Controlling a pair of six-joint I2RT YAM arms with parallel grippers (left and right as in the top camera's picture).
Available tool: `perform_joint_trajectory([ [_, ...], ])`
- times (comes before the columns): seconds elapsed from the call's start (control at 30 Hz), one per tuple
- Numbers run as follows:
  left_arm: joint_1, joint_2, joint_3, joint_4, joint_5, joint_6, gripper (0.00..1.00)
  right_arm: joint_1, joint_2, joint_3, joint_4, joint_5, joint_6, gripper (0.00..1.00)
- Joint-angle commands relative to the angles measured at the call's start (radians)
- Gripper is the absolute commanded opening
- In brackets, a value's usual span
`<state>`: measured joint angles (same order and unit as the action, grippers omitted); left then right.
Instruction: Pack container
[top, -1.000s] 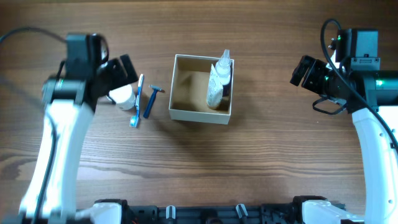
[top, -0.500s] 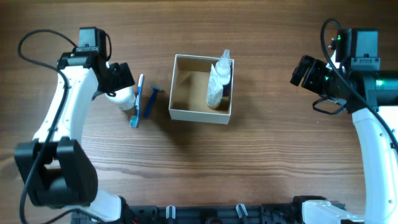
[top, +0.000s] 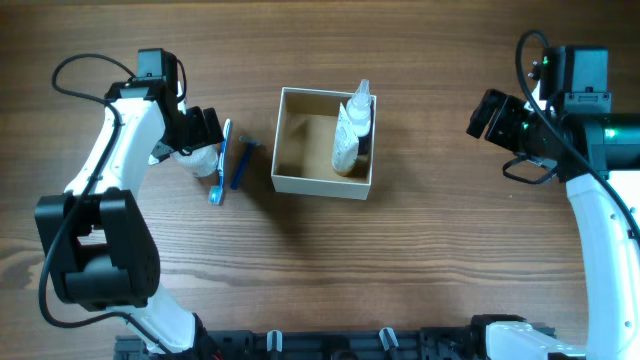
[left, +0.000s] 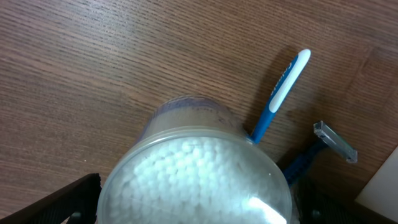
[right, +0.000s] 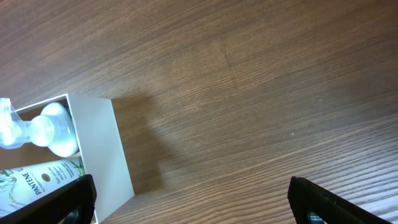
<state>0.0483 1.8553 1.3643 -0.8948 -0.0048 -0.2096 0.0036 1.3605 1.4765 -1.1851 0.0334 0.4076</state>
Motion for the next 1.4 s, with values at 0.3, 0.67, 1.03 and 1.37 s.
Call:
perform_joint_trajectory([
  [0.3,0.002,0.006,0.021,0.0,0.015,0.024,0.75,-0.003,0.004,0.001,0.002,-0.009,0.014,1.0],
  [0.67,0.001,-0.071,0.084,-0.079,0.02,0.023,0.73,-0.003,0.004,0.001,0.002,-0.01,0.014,1.0],
  [1.03,-0.158,-0.282,0.209,-0.149,0.203,0.023,0.69,-0.003,0.004,0.001,0.002,-0.009,0.014,1.0],
  [1.37,-0.407,-0.26,0.209,-0.027,0.134,0.072,0.75,-0.003,0.004,0.001,0.002,-0.01,0.014,1.0],
])
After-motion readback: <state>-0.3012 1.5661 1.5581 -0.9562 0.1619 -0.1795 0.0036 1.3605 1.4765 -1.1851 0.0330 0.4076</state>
